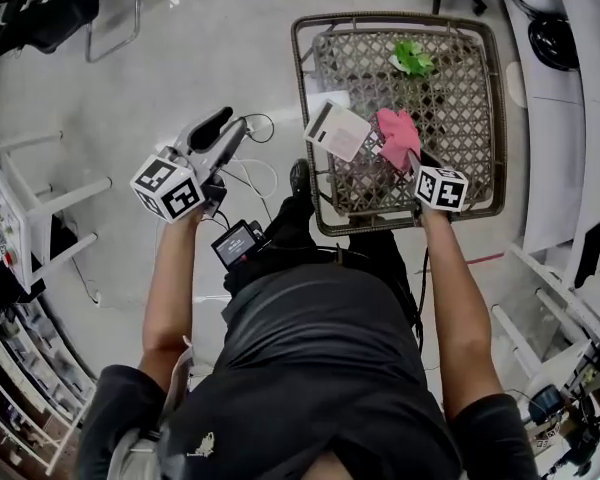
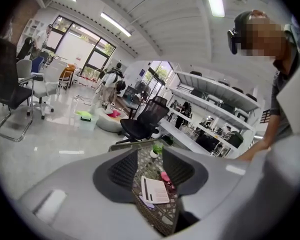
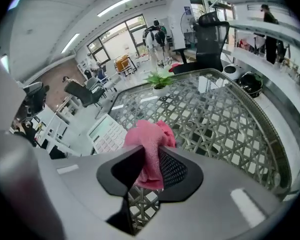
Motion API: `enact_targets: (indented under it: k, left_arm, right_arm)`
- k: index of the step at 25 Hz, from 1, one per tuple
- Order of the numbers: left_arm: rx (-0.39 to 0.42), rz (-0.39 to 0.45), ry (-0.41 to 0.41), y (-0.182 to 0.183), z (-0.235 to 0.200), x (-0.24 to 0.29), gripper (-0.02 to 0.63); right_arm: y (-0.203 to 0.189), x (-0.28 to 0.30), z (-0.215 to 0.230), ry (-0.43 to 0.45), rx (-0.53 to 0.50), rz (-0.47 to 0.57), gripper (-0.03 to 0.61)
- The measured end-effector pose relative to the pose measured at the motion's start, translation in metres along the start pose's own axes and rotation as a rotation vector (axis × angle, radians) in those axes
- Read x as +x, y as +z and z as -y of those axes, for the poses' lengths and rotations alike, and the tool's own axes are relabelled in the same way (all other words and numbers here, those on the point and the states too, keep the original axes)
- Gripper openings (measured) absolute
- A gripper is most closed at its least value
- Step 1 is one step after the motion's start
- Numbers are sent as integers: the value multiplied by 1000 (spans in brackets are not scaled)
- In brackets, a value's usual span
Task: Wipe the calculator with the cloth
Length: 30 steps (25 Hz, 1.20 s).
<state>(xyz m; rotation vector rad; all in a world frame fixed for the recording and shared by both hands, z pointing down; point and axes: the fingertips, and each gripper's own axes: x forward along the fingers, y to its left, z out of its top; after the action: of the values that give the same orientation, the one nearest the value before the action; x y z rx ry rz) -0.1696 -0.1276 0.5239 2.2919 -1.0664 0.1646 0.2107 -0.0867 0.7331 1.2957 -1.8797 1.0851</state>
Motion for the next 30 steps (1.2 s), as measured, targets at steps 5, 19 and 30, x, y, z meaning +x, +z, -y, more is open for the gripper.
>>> enact_targets:
  k: [5,19,30]
  left_arm:
    - [20,27,-14,18,8,-3,163]
    - [96,109,-83,71,41,-4,162]
    - [114,138,-134,84,51,9,163]
  right_arm:
    - [27,-34,-8,52,22,64,100]
    - [186,-246,-66,204,38,684,137]
    - [241,-410,-110,153,-142,979,135]
